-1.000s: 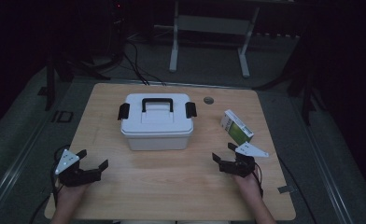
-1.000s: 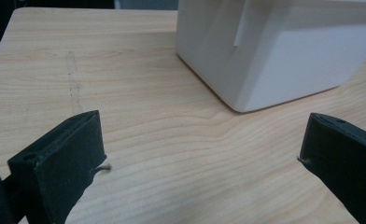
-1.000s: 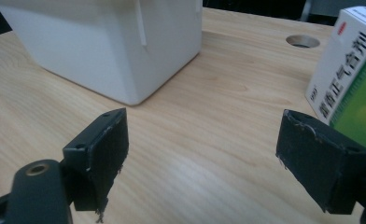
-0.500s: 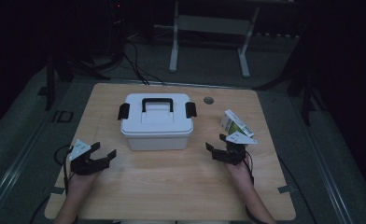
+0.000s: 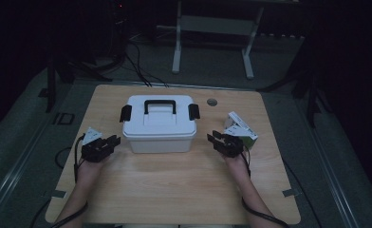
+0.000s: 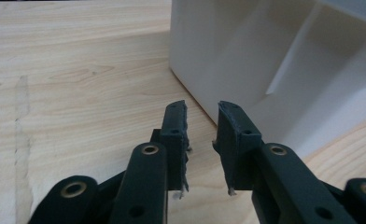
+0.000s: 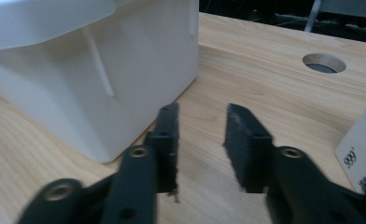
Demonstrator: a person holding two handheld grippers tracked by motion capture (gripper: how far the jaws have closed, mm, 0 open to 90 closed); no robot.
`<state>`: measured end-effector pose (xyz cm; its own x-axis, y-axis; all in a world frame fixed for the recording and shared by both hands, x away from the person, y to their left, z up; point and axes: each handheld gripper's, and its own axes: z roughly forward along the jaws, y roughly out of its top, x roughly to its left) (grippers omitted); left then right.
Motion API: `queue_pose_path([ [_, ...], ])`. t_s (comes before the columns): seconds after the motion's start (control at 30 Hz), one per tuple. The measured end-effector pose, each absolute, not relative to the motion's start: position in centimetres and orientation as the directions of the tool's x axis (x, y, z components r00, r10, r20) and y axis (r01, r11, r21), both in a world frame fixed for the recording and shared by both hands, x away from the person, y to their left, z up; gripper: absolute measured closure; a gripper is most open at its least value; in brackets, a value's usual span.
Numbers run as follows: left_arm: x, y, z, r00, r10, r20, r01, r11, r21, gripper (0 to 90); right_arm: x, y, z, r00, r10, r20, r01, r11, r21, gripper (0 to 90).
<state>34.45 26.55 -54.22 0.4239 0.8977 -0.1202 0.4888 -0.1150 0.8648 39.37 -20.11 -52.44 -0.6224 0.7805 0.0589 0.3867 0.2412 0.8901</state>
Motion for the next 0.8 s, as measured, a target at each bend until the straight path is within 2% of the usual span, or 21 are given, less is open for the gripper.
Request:
queue_pose_path([
  [0.1, 35.3, 26.2, -54.4, 0.426, 0.895, -0.130, 0.497, -0.111, 0.861, 79.9, 39.9, -19.6, -52.5, -0.619, 0.783, 0.061, 0.393, 0.241, 0.887, 82.6],
  [0.13, 35.5, 26.1, -54.4, 0.423, 0.896, -0.134, 0.496, -0.105, 0.862, 80.6, 40.1, -19.3, -52.5, -0.619, 0.783, 0.057, 0.395, 0.248, 0.885, 89.1],
  [0.33, 36.5, 25.4, -54.7, 0.425, 0.895, -0.136, 0.499, -0.106, 0.860, 88.9, 40.9, -17.5, -52.7, -0.630, 0.774, 0.061, 0.406, 0.262, 0.875, 89.9],
  [0.8, 37.7, 24.9, -54.4, 0.447, 0.879, -0.163, 0.484, -0.085, 0.871, 89.0, 42.0, -14.6, -52.3, -0.640, 0.764, 0.087, 0.406, 0.239, 0.882, 89.8],
])
